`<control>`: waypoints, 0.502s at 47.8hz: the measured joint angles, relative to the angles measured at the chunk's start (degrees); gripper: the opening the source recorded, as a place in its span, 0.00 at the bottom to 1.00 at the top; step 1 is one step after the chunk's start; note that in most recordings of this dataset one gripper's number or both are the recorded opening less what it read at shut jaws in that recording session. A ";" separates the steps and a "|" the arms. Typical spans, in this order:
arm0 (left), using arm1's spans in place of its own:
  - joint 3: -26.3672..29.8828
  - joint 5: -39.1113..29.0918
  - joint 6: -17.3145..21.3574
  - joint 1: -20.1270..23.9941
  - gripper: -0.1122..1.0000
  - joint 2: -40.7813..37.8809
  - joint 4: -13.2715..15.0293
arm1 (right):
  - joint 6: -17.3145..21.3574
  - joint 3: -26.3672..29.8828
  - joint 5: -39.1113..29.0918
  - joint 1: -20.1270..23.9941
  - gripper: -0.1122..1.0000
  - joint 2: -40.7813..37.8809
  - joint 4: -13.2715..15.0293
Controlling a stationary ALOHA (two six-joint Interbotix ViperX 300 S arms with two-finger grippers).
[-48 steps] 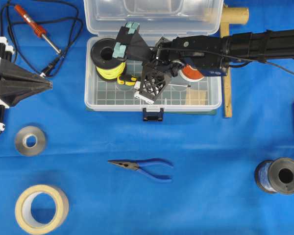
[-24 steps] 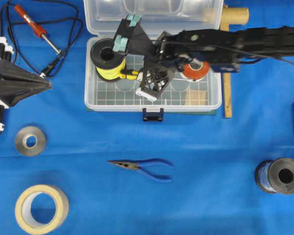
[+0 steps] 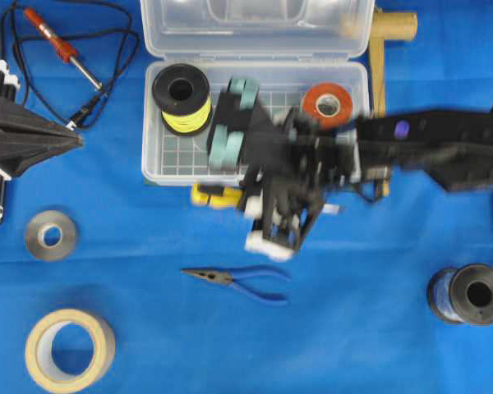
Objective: Pick the screwdriver from the toolbox among several items.
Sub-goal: 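Lift the screwdriver out of the toolbox and carry it toward the pliers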
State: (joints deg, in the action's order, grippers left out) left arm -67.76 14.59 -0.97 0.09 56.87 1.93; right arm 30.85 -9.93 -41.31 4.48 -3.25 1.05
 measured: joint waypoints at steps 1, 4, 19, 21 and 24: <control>0.00 0.00 0.00 0.00 0.10 -0.09 0.00 | 0.88 0.09 0.53 0.53 0.34 -0.53 0.44; 0.00 -0.09 0.00 0.00 0.10 -0.09 0.00 | 2.90 0.09 1.76 1.58 0.34 -2.46 1.41; 0.00 -0.09 0.00 0.00 0.10 0.09 -0.09 | 5.89 0.35 6.77 3.69 0.34 -13.97 2.46; 0.00 -0.09 0.00 0.00 0.10 0.00 -0.09 | 5.89 0.62 7.38 3.87 0.34 -15.29 2.46; 0.00 0.00 0.00 0.00 0.10 0.09 0.00 | 5.89 0.79 7.82 4.13 0.34 -16.70 2.46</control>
State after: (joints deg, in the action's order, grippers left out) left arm -67.76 14.59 -0.97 0.09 56.95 1.93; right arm 36.74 -9.14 -33.49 8.61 -19.95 3.52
